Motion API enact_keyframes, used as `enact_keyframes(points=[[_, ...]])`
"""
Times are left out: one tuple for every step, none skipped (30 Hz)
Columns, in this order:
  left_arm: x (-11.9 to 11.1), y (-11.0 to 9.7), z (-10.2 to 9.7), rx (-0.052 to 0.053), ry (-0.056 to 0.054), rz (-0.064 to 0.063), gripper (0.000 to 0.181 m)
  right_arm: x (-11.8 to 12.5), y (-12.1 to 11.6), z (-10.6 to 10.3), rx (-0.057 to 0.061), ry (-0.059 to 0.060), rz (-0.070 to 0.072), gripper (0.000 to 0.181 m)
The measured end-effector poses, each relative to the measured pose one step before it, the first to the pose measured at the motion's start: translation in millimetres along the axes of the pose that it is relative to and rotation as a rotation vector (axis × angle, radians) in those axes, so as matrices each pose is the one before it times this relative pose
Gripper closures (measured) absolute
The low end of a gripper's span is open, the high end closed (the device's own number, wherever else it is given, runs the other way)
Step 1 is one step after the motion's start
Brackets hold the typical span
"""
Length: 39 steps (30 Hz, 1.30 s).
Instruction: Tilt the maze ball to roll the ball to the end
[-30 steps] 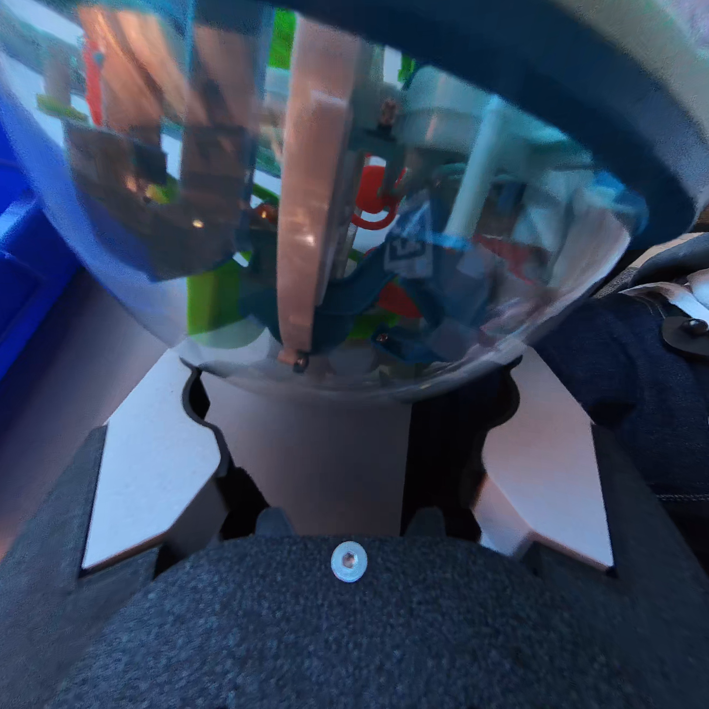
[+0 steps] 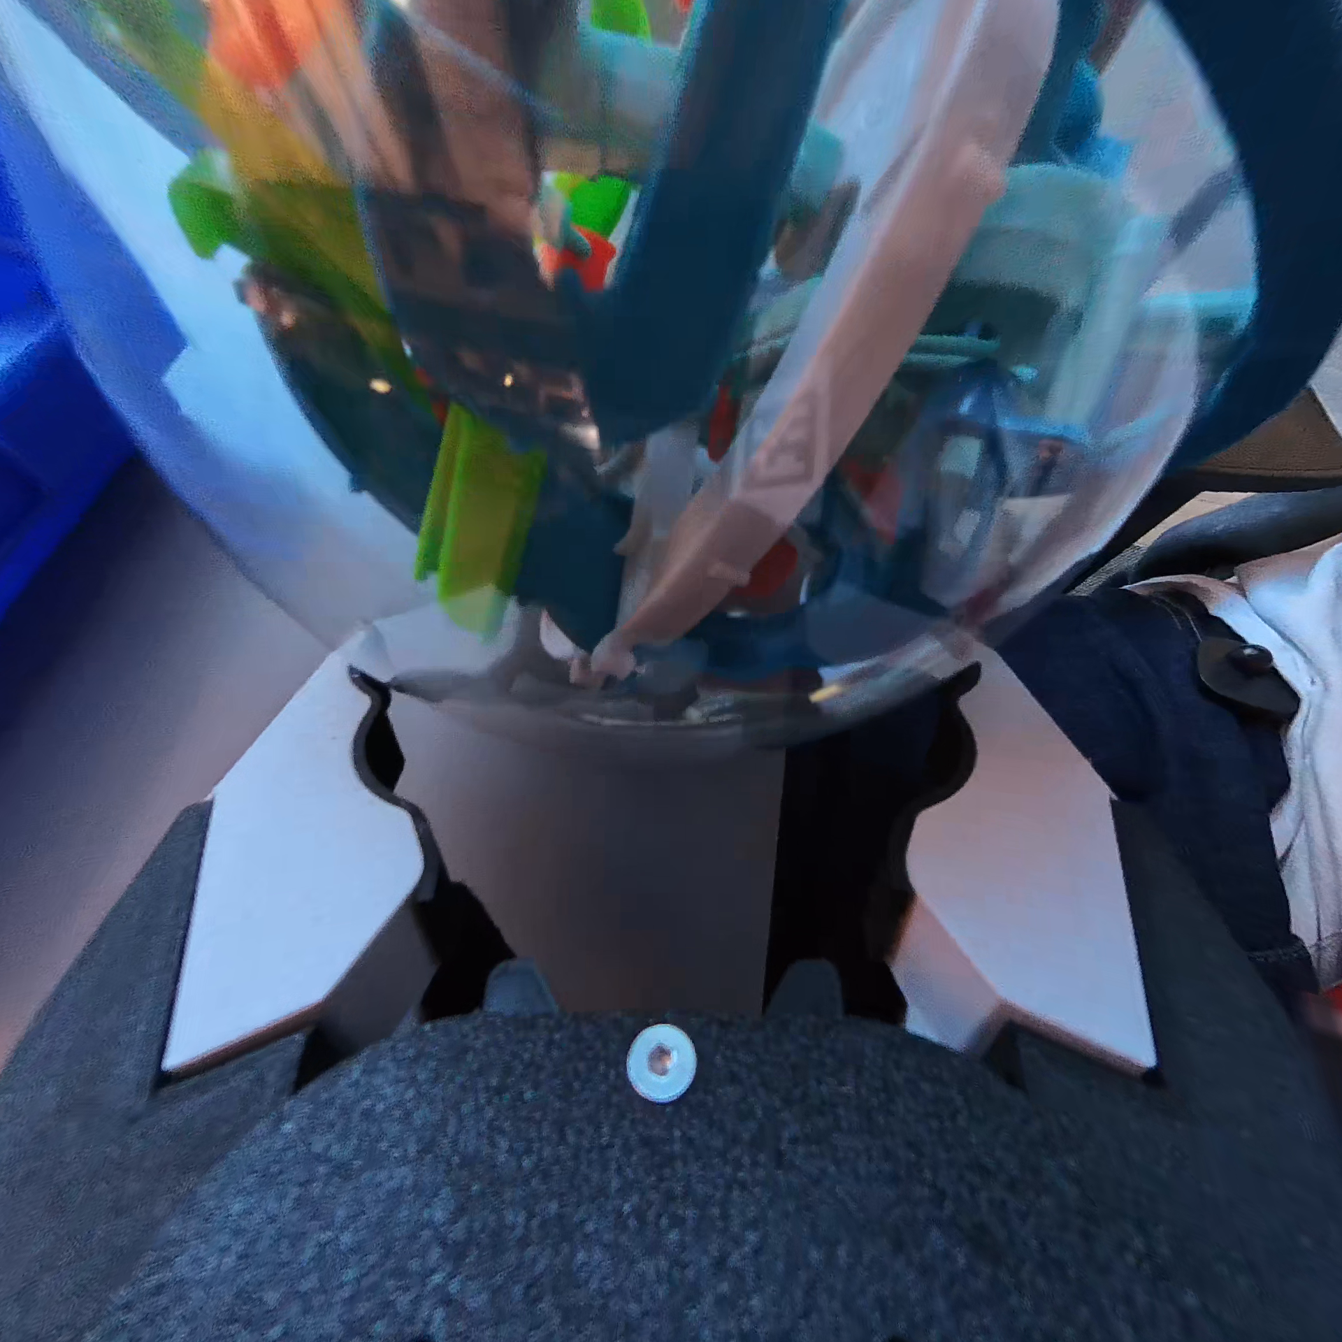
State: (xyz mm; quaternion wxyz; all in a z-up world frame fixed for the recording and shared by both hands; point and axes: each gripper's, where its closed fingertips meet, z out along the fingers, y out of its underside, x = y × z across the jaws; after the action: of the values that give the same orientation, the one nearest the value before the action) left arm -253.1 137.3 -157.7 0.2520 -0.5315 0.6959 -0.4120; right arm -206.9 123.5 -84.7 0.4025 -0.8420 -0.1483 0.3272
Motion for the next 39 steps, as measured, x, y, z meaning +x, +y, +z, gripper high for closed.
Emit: enact_keyframes(points=[[-0.67,-0.04,0.49,-0.0013,-0.0145,0.0031,0.030,0.21,0.15,1.25,0.0096,-0.0064,0.0096,0.027],[-0.65,0.18,0.13,-0.0006,-0.0098,0.0040,0.029,0.13,0.10,0.67,0.0020,-0.0035,0.0060,0.026],[-0.32,0.33,0.03,-0.0011,-0.0021,0.0002,0.028,-0.17,0.03,0.59,-0.0061,-0.0005,0.0007,0.027],[-0.06,0.35,0.10,-0.0026,0.0045,-0.0035,0.028,0.01,-0.38,0.42,-0.0128,0.0015,0.0016,0.027],[0.11,0.72,0.28,-0.0055,0.0068,-0.0043,0.027,0.01,-0.32,0.66,-0.0201,0.0021,0.0009,0.027],[0.27,1.62,0.27,-0.0101,0.0083,-0.0034,0.026,-0.29,-0.54,0.87,-0.0244,0.0015,-0.0054,0.027],[1.17,2.45,0.22,-0.0156,0.0150,-0.0058,0.026,-0.53,-0.76,1.18,-0.0225,-0.0004,-0.0156,0.026],[2.35,3.41,-0.06,-0.0197,0.0271,-0.0123,0.025,-1.10,-0.91,1.30,-0.0194,-0.0029,-0.0236,0.027],[3.12,3.39,-0.48,-0.0181,0.0393,-0.0212,0.025,-1.28,-0.93,1.31,-0.0125,-0.0031,-0.0251,0.027],[3.80,2.01,-0.92,-0.0082,0.0500,-0.0296,0.025,-1.29,-1.10,1.46,-0.0037,-0.0029,-0.0240,0.027],[3.33,0.29,-1.58,0.0038,0.0520,-0.0332,0.025,-1.09,-0.98,1.26,-0.0012,-0.0024,-0.0218,0.027],[2.23,-1.17,-2.13,0.0120,0.0462,-0.0316,0.025,-0.63,-0.78,1.23,-0.0025,-0.0017,-0.0141,0.027],[1.51,-1.54,-2.15,0.0126,0.0375,-0.0269,0.025,-0.32,-0.59,1.04,-0.0017,-0.0005,-0.0082,0.027],[0.83,-0.57,-1.09,0.0043,0.0230,-0.0147,0.026,-0.33,-0.80,0.81,-0.0021,0.0006,-0.0098,0.027],[-0.62,1.02,0.12,-0.0078,0.0018,0.0011,0.026,0.19,-1.00,0.68,-0.0051,0.0013,-0.0066,0.027],[-1.81,1.43,1.08,-0.0125,-0.0138,0.0088,0.026,0.53,-1.27,0.62,-0.0084,0.0059,-0.0167,0.027],[-1.75,1.55,1.35,-0.0129,-0.0165,0.0085,0.026,0.23,-1.11,0.21,-0.0116,0.0078,-0.0234,0.027],[-1.47,1.42,1.43,-0.0119,-0.0170,0.0104,0.026,-0.05,-0.61,0.03,-0.0174,0.0081,-0.0267,0.027],[-1.31,0.96,0.78,-0.0079,-0.0175,0.0120,0.022,-0.61,0.45,0.05,-0.0226,0.0077,-0.0243,0.028],[-1.03,0.50,0.23,-0.0026,-0.0164,0.0114,0.023,-0.72,0.68,0.18,-0.0209,0.0081,-0.0212,0.028],[-0.96,-0.21,-0.40,0.0029,-0.0157,0.0117,0.021,-0.70,1.00,0.02,-0.0160,0.0061,-0.0156,0.028],[-1.16,-1.02,-1.03,0.0100,-0.0170,0.0136,0.027,-0.67,0.90,0.02,-0.0112,0.0054,-0.0151,0.028],[-1.72,-2.16,-1.74,0.0180,-0.0207,0.0165,0.023,-0.27,0.07,-0.24,-0.0017,0.0068,-0.0192,0.027],[-2.02,-2.75,-2.16,0.0217,-0.0209,0.0174,0.024,-0.15,-0.33,-0.26,0.0073,0.0065,-0.0195,0.027],[-1.79,-2.33,-1.99,0.0190,-0.0177,0.0154,0.026,0.03,-1.37,-0.18,0.0127,0.0062,-0.0187,0.027],[-1.33,-1.48,-1.34,0.0125,-0.0128,0.0107,0.028,-0.10,-1.75,-0.16,0.0149,0.0035,-0.0131,0.027],[-0.98,-0.60,-0.79,0.0062,-0.0102,0.0075,0.028,-0.14,-1.25,0.06,0.0123,0.0027,-0.0124,0.027],[-0.67,0.06,-0.16,0.0003,-0.0099,0.0064,0.028,-0.07,-0.75,0.09,0.0057,0.0024,-0.0129,0.027],[-0.72,0.69,0.42,-0.0043,-0.0101,0.0061,0.028,-0.15,-0.48,-0.05,-0.0004,0.0031,-0.0147,0.027],[-0.58,0.76,0.56,-0.0058,-0.0104,0.0066,0.028,-0.25,-1.22,-0.24,0.0016,0.0051,-0.0181,0.027],[-0.65,0.68,0.52,-0.0052,-0.0099,0.0061,0.029,-0.31,-1.68,-0.28,0.0037,0.0048,-0.0167,0.027],[-0.62,0.06,0.25,-0.0005,-0.0104,0.0062,0.028,-0.19,-1.36,-0.39,0.0017,0.0037,-0.0161,0.027],[-0.80,-0.57,-0.39,0.0040,-0.0110,0.0067,0.028,-0.25,-1.33,-0.38,0.0010,0.0036,-0.0162,0.027],[-0.99,-0.74,-0.45,0.0058,-0.0105,0.0066,0.028,-0.04,-0.92,-0.27,0.0020,0.0028,-0.0125,0.026],[-1.32,-0.82,-0.63,0.0062,-0.0115,0.0073,0.029,0.23,-0.35,0.02,-0.0003,0.0023,-0.0117,0.025],[-1.49,-0.50,-0.46,0.0041,-0.0130,0.0079,0.029,0.50,0.10,0.15,-0.0024,0.0024,-0.0132,0.023],[-1.36,-0.09,-0.30,0.0009,-0.0114,0.0059,0.029,0.58,0.40,0.29,-0.0043,0.0013,-0.0111,0.027],[-0.91,0.30,0.08,-0.0023,-0.0077,0.0025,0.029,0.48,0.39,0.38,-0.0050,-0.0007,-0.0065,0.027],[-1.06,0.49,0.05,-0.0030,-0.0081,0.0025,0.028,0.52,0.06,0.35,-0.0023,-0.0007,-0.0081,0.026]])
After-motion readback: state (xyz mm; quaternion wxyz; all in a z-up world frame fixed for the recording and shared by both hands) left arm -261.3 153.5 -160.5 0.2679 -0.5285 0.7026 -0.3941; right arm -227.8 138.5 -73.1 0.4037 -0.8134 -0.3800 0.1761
